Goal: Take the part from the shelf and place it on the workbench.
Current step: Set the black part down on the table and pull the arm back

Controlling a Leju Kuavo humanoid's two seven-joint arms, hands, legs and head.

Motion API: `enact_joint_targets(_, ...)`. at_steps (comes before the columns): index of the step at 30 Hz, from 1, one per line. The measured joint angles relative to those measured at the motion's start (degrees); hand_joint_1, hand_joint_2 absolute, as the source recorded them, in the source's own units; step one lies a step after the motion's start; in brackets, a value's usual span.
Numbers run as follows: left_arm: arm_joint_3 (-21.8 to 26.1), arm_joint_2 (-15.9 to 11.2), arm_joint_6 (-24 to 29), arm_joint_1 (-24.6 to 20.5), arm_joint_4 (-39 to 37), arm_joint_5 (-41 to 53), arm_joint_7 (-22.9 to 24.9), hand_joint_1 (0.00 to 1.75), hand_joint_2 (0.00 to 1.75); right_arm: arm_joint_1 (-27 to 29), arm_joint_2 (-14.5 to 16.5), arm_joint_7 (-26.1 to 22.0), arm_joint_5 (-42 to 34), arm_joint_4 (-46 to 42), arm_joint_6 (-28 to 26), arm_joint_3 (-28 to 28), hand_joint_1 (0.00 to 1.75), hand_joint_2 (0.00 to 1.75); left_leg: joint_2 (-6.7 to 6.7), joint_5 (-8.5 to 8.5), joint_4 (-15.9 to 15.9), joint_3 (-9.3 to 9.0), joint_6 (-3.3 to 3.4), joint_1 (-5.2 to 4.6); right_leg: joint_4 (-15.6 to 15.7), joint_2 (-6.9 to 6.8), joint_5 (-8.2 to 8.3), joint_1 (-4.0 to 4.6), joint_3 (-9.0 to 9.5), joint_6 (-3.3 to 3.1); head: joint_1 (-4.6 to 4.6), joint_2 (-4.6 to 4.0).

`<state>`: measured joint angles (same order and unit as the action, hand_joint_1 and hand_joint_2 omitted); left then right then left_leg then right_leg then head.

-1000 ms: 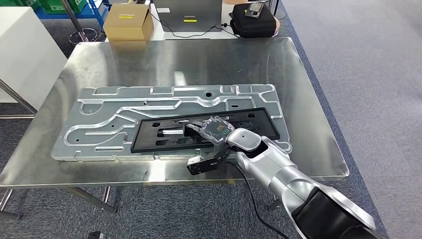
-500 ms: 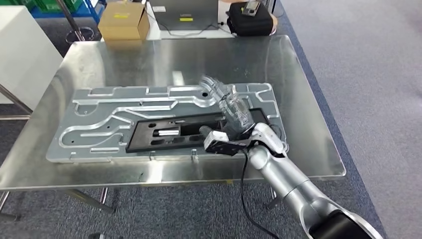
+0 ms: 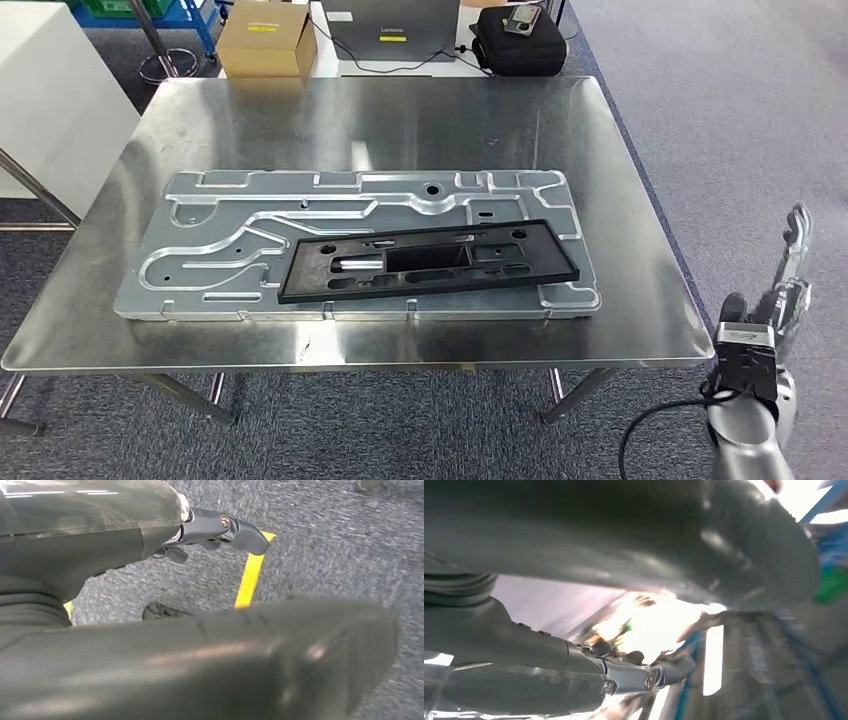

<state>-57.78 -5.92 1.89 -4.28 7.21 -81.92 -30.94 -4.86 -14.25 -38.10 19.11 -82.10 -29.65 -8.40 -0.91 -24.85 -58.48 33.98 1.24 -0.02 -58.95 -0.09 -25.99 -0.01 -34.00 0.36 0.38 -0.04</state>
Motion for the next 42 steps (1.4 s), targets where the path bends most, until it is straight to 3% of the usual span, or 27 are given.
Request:
enact_joint_targets(3, 0.0, 0.1, 0.3, 0.3, 0.0, -0.6, 0.1, 0.00, 0.00, 5.1, 0.2, -0.8, 5.5, 3.8, -0.3, -8.9, 0.00, 0.00, -0.21, 0.05, 0.1, 0.14, -0.74, -0.12, 0.7, -0.30, 0.65, -0.07, -0.05, -0.62, -0.02, -0.01)
enact_joint_targets(4, 0.0, 0.2, 0.5, 0.4, 0.0, -0.8, 0.1, 0.00, 0.00, 6.3, 0.4, -1.2, 8.3, 6.3, -0.6, -12.1, 0.00, 0.00, -0.12, -0.71, -0.4, 0.40, -1.03, -0.14, 0.9, -0.43, 1.01, -0.26, -0.20, -1.00, -0.05, -0.01)
enact_joint_targets(6, 0.0, 0.3, 0.6, 0.6, -0.1, -1.0, 0.2, 0.00, 0.00, 7.7, 1.1, -1.2, 15.0, 14.0, -1.9, -18.5, 0.00, 0.00, 0.20, -4.72, -4.4, 1.67, -1.52, -0.01, 1.3, -0.68, 1.75, -0.52, -0.82, -1.64, -0.26, 0.00)
enact_joint_targets(8, 0.0, 0.4, 0.7, 0.7, -0.1, -1.4, 0.2, 0.00, 0.00, 8.3, 2.1, 0.3, 22.0, 24.5, -4.2, -24.7, 0.00, 0.00, 0.43, -9.92, -11.5, 3.37, -1.94, 0.15, 1.3, -0.87, 2.35, -0.50, -1.69, -1.81, -0.44, 0.00)
enact_joint_targets(9, 0.0, 0.4, 0.7, 0.7, -0.1, -1.5, 0.0, 0.00, 0.00, 8.5, 2.7, 2.1, 25.2, 30.2, -5.6, -27.5, 0.00, 0.00, 0.47, -11.45, -14.0, 3.53, -2.12, 0.20, 1.2, -0.97, 2.70, -0.49, -2.19, -1.77, -0.44, 0.00)
enact_joint_targets(10, 0.0, 0.4, 0.7, 0.8, -0.1, -1.7, -0.2, 0.00, 0.00, 8.6, 3.2, 4.7, 28.0, 35.3, -6.8, -29.6, 0.00, 0.00, 0.50, -11.82, -14.4, 2.69, -2.23, 0.23, 1.2, -1.03, 3.08, -0.50, -2.70, -1.71, -0.45, 0.00)
enact_joint_targets(11, 0.0, 0.4, 0.7, 0.8, -0.1, -1.8, -0.5, 0.00, 0.00, 8.6, 3.8, 8.2, 30.7, 40.2, -7.4, -31.4, 0.00, 0.00, 0.52, -11.13, -12.4, 0.65, -2.27, 0.26, 1.1, -1.03, 3.47, -0.51, -3.21, -1.63, -0.45, 0.00)
enact_joint_targets(14, 0.0, 0.4, 0.7, 0.6, -0.1, -2.1, -1.3, 0.00, 0.00, 8.5, 5.5, 19.0, 35.8, 51.4, -5.8, -34.6, 0.00, 0.00, 0.48, -7.80, 0.3, -8.08, -1.68, 0.05, 0.8, -0.79, 4.66, -0.52, -4.18, -1.11, -0.40, 0.00)
enact_joint_targets(15, 0.0, 0.4, 0.6, 0.5, -0.1, -2.2, -1.5, 0.00, 0.00, 8.5, 6.0, 21.5, 36.7, 54.0, -5.0, -35.2, 0.00, 0.00, 0.48, -7.30, 2.6, -9.53, -1.31, -0.13, 0.8, -0.71, 5.05, -0.58, -4.23, -0.79, -0.44, 0.00)
enact_joint_targets(16, 0.0, 0.4, 0.6, 0.5, -0.1, -2.3, -1.5, 0.00, 0.00, 8.4, 6.4, 23.7, 37.4, 56.2, -3.9, -35.6, 0.00, 0.00, 0.51, -7.09, 3.3, -9.86, -0.91, -0.36, 0.8, -0.64, 5.48, -0.68, -4.18, -0.44, -0.46, 0.00)
enact_joint_targets(18, -0.1, 0.5, 0.5, 0.4, -0.1, -2.5, -1.5, 0.00, 0.00, 8.2, 7.1, 29.0, 38.3, 59.7, 0.5, -36.6, 0.00, 0.00, 0.68, -5.96, 3.3, -9.49, -0.13, -0.51, 1.2, -0.50, 6.35, -0.90, -4.12, 0.30, -0.62, 0.00)
enact_joint_targets(19, -0.2, 0.5, 0.4, 0.3, -0.1, -2.6, -1.3, 0.00, 0.00, 8.1, 7.5, 32.9, 38.4, 61.2, 4.5, -37.2, 0.00, 0.00, 0.84, -5.22, 3.5, -9.14, 0.26, -0.47, 1.1, -0.40, 5.92, -0.98, -4.27, 0.57, -0.62, 0.00)
enact_joint_targets(20, -0.4, 0.5, 0.3, 0.3, -0.1, -2.6, -1.0, 0.00, 0.00, 7.9, 7.8, 37.1, 38.2, 62.4, 9.8, -38.0, 0.00, 0.00, 0.98, -4.40, 3.8, -8.63, 0.65, -0.36, 0.1, -0.30, 4.28, -1.02, -4.66, 0.77, -0.57, 0.00)
enact_joint_targets(23, -1.2, 0.6, -0.3, 0.3, -0.1, -2.6, 0.4, 0.00, 0.00, 7.2, 9.2, 48.1, 37.5, 65.6, 28.3, -40.7, 0.00, 0.00, 1.28, -2.34, 3.8, -6.28, 1.17, -0.31, -9.1, -0.14, -4.95, -1.22, -6.67, 1.26, -0.29, 0.00)
enact_joint_targets(24, -1.4, 0.6, -0.3, 0.3, -0.1, -2.6, 0.9, 0.00, 0.00, 7.0, 9.9, 49.8, 37.8, 66.3, 32.4, -41.3, 0.00, 0.00, 1.38, -1.75, 3.6, -5.34, 1.09, -0.33, -12.6, -0.14, -6.54, -1.30, -6.96, 1.46, -0.27, 0.00)
enact_joint_targets(25, -1.6, 0.6, -0.2, 0.2, -0.1, -2.6, 1.3, 0.00, 0.00, 6.7, 10.5, 50.4, 38.3, 66.9, 34.5, -41.6, 0.00, 0.00, 1.51, -1.20, 3.2, -4.34, 0.96, -0.34, -14.7, -0.14, -6.58, -1.40, -6.58, 1.64, -0.28, 0.00)
enact_joint_targets(26, -1.9, 0.7, -0.2, 0.2, -0.1, -2.6, 1.8, 0.00, 0.00, 6.4, 11.0, 50.4, 39.0, 67.3, 35.9, -41.7, 0.00, 0.00, 1.63, -0.71, 2.8, -3.30, 0.77, -0.31, -15.0, -0.15, -5.45, -1.54, -5.35, 1.77, -0.29, 0.00)
enact_joint_targets(28, -2.4, 0.9, 0.1, 0.0, -0.1, -2.5, 2.8, 0.00, 0.00, 5.7, 11.8, 49.0, 40.5, 67.9, 37.4, -41.7, 0.00, 0.00, 1.75, 0.01, 1.7, -1.35, 0.27, -0.21, -9.9, -0.12, -3.16, -1.86, 0.00, 1.90, -0.29, 0.00)
enact_joint_targets(30, -2.9, 1.1, 0.5, -0.2, -0.1, -2.3, 4.0, 0.00, 0.00, 5.0, 12.6, 46.4, 41.9, 68.3, 37.7, -41.6, 0.00, 0.00, 1.76, 0.53, 0.5, -0.02, -0.36, -0.22, -2.1, -0.02, -4.18, -1.70, 5.67, 1.55, -0.32, 0.00)
enact_joint_targets(31, -3.1, 1.2, 0.9, -0.3, -0.1, -2.2, 4.6, 0.00, 0.00, 4.7, 13.0, 44.7, 42.5, 68.5, 37.5, -41.4, 0.00, 0.00, 1.75, 0.86, 0.2, 0.32, -0.69, -0.23, 0.3, 0.02, -5.07, -1.50, 7.14, 1.20, -0.33, 0.00)
enact_joint_targets(33, -3.7, 1.4, 1.6, -0.3, -0.1, -2.1, 5.6, 0.00, 0.00, 4.3, 13.5, 40.9, 43.4, 68.9, 37.1, -40.8, 0.00, 0.00, 1.69, 1.67, 0.2, 0.66, -1.46, -0.16, 1.4, -0.08, -5.11, -1.21, 7.13, 0.24, -0.33, 0.00)
enact_joint_targets(34, -3.9, 1.6, 1.9, -0.2, -0.1, -2.1, 6.0, 0.00, 0.00, 4.2, 13.6, 39.5, 43.5, 69.1, 37.0, -40.6, 0.00, 0.00, 1.62, 1.39, -0.1, 0.98, -1.82, -0.01, 1.5, -0.23, -4.57, -1.18, 6.68, -0.29, -0.34, 0.00)
enact_joint_targets(35, -4.1, 1.7, 2.0, -0.1, -0.1, -2.1, 6.1, 0.00, 0.00, 4.1, 13.7, 38.5, 43.4, 69.3, 37.0, -40.5, 0.00, 0.44, 1.56, 0.03, -1.0, 1.51, -2.13, 0.13, 1.5, -0.38, -3.93, -1.19, 6.07, -0.86, -0.39, 0.00)
enact_joint_targets(38, -4.4, 1.9, 2.2, 0.0, -0.1, -2.1, 6.3, 0.00, 0.00, 4.0, 13.8, 37.6, 43.2, 69.6, 37.1, -40.4, 0.00, 0.44, 1.47, -7.31, -7.2, 3.57, -2.54, 0.37, 1.6, -0.60, -2.23, -1.07, 4.12, -1.88, -0.55, 0.00)
enact_joint_targets(39, -4.4, 2.0, 2.2, -0.1, -0.1, -2.1, 6.3, 0.00, 0.00, 4.0, 13.8, 37.5, 43.2, 69.6, 37.1, -40.4, 0.00, 0.00, 1.46, -8.52, -8.5, 3.89, -2.57, 0.38, 1.6, -0.61, -2.00, -1.02, 3.84, -1.94, -0.56, 0.00)
enact_joint_targets(42, -4.4, 2.0, 2.2, -0.1, -0.1, -2.1, 6.3, 0.00, 0.00, 4.0, 13.8, 37.6, 43.2, 69.6, 37.1, -40.3, 0.00, 0.00, 1.46, -9.67, -10.2, 4.16, -2.61, 0.38, 1.6, -0.62, -1.69, -0.94, 3.44, -1.97, -0.56, 0.00)
